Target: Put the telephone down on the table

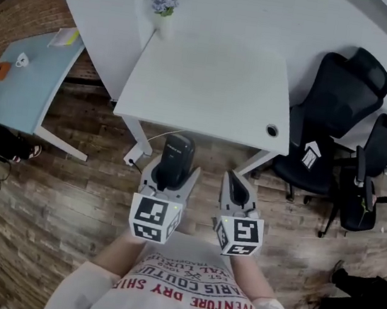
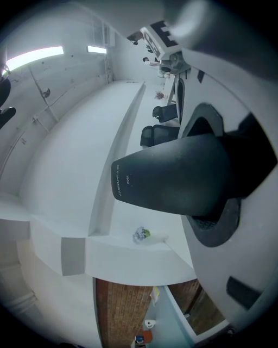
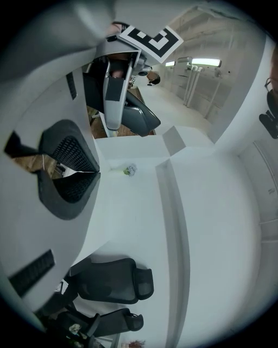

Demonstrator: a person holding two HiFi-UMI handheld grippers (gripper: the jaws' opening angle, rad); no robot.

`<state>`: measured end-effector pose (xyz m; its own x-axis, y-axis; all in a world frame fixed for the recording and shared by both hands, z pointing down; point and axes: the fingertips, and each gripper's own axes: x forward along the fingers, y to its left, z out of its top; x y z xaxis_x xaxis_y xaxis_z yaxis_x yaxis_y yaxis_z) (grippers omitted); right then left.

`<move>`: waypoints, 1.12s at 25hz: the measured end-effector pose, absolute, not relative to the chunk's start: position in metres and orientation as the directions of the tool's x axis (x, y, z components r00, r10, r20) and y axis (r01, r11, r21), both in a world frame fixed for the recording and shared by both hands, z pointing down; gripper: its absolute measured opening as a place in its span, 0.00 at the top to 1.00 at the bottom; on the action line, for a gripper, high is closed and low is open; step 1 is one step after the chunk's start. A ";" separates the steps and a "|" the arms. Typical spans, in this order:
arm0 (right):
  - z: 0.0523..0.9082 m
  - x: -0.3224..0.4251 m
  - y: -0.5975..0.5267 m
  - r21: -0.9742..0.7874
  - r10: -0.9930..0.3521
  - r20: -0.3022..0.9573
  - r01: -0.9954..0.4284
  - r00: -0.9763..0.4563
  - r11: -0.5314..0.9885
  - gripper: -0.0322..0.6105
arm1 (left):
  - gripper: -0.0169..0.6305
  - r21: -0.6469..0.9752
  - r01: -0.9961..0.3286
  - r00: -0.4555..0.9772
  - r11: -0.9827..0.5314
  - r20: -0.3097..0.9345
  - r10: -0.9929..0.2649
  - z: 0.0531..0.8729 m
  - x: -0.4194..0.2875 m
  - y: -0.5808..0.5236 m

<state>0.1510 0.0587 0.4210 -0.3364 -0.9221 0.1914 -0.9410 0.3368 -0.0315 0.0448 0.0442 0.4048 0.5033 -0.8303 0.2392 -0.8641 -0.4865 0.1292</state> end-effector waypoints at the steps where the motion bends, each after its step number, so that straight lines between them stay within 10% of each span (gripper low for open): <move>1: 0.421 0.148 0.044 -0.031 -0.925 0.194 -0.944 -0.328 0.328 0.91 | 0.52 0.131 -0.860 0.511 -0.494 0.241 -0.825 0.405 0.042 0.028; 28: 0.450 0.106 -0.259 -0.048 -0.916 0.278 -0.957 -0.288 0.286 0.91 | 0.52 0.180 -0.870 0.493 -0.460 0.373 -0.786 0.455 -0.017 -0.273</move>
